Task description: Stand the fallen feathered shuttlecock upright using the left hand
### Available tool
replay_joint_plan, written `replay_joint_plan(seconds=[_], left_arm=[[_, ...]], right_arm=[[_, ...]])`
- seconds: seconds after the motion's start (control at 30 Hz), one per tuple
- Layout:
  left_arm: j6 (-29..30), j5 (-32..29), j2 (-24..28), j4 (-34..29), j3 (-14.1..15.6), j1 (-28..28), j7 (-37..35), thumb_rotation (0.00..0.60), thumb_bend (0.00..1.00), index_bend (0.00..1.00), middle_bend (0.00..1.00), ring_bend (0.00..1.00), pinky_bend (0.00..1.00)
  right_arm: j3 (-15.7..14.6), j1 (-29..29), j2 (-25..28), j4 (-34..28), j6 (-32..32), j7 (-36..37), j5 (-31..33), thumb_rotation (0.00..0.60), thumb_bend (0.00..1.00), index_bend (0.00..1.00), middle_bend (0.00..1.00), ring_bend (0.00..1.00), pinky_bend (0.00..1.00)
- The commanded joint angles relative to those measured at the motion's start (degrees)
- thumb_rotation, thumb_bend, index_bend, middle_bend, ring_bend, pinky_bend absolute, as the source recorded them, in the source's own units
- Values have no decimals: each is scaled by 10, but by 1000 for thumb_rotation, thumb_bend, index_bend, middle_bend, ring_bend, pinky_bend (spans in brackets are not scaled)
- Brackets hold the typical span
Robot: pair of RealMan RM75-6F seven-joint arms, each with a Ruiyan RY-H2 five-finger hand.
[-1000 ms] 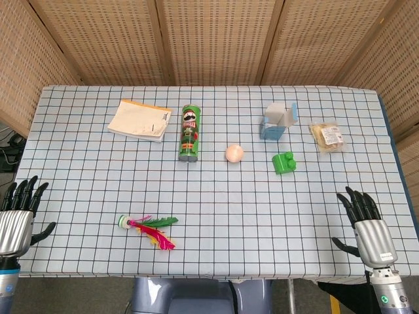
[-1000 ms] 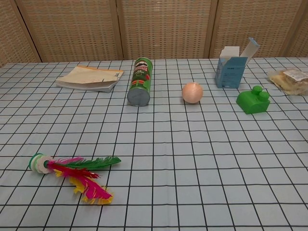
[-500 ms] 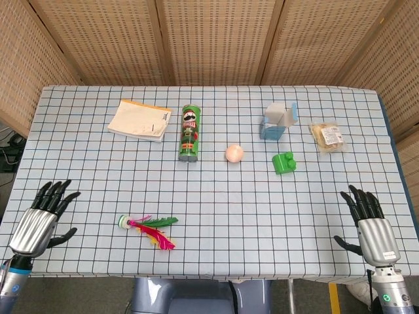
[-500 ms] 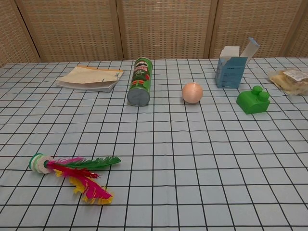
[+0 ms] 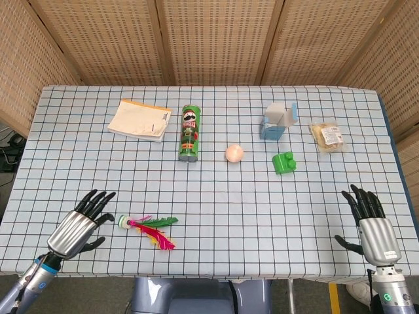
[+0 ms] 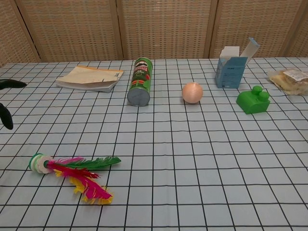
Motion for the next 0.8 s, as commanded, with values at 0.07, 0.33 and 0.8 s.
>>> replay_joint_plan(seconds=[0.07,0.33,0.8], left_arm=[[-31,-8,-21,-14,-2,-15,36,600,232,420,0,0,0],[-92,-31,-66,-40,-11,-43,107,600,238,433,0,0,0],[-160,-64,-126,-49,-17,-80,195,600,244,463,0,0,0]], right_arm=[[1,0,1,0,0,2,1,600,62,107,0,0,48],[2,0,3,-1,-1,7,3,600,63,107,0,0,48],[6,0,6,-1,-1,16,9,600,63,107,0,0,48]])
